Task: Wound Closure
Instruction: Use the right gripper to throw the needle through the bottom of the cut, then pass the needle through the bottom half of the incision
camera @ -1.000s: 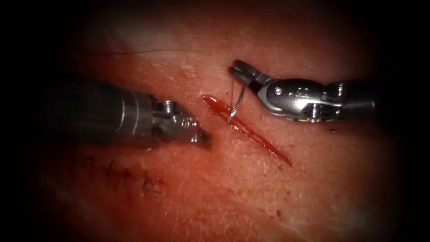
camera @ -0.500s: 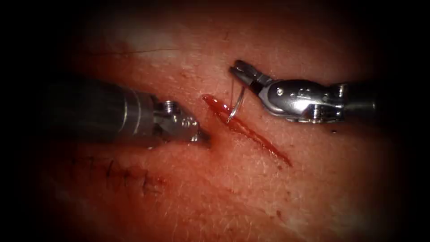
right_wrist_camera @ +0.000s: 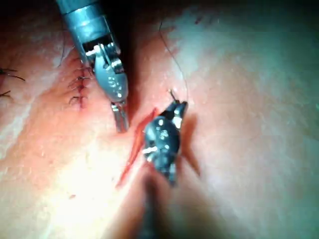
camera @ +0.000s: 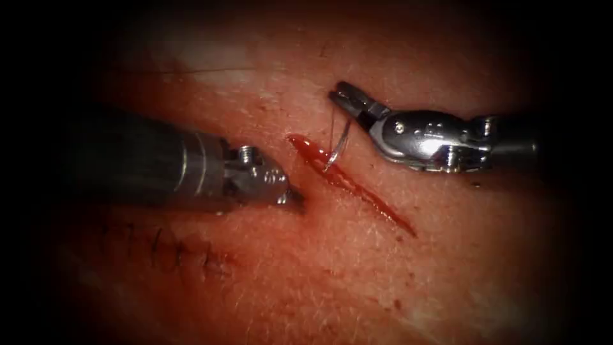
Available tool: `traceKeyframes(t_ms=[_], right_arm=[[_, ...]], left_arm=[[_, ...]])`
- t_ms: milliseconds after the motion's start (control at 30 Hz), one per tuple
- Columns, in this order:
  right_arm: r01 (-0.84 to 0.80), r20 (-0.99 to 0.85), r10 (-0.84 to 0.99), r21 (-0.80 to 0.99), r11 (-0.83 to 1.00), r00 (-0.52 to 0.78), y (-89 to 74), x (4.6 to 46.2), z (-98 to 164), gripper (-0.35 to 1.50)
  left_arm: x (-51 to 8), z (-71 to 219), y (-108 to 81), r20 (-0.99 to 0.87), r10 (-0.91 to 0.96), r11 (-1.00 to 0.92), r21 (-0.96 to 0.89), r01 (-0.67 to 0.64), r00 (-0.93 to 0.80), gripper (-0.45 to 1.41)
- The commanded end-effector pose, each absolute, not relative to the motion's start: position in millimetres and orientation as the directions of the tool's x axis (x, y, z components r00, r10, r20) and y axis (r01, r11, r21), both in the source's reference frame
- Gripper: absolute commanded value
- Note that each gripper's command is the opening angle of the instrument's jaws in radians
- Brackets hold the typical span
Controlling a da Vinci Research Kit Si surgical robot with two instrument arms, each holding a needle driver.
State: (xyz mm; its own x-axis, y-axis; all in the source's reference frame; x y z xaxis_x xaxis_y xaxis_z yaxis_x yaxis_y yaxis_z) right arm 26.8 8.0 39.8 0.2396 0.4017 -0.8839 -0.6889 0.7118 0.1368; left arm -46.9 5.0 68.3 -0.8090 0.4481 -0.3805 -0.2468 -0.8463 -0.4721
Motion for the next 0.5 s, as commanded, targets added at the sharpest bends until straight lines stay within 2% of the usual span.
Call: traceKeyframes(t_ms=[33, 500], right_arm=[[-0.685, -0.884, 0.406, 0.149, 0.713, 0.231, 7.2, 27.4, 40.2, -0.35], [-0.686, -0.867, 0.476, 0.257, 0.681, 0.148, 6.7, 27.7, 40.5, -0.35]], left_arm=[[-47.4, 69.0, 4.6, -0.38, 0.448, -0.846, -0.474, -0.245, -0.809, -0.25], [-47.1, 69.4, 4.8, -0.382, 0.444, -0.848, -0.472, -0.242, -0.81, -0.25]])
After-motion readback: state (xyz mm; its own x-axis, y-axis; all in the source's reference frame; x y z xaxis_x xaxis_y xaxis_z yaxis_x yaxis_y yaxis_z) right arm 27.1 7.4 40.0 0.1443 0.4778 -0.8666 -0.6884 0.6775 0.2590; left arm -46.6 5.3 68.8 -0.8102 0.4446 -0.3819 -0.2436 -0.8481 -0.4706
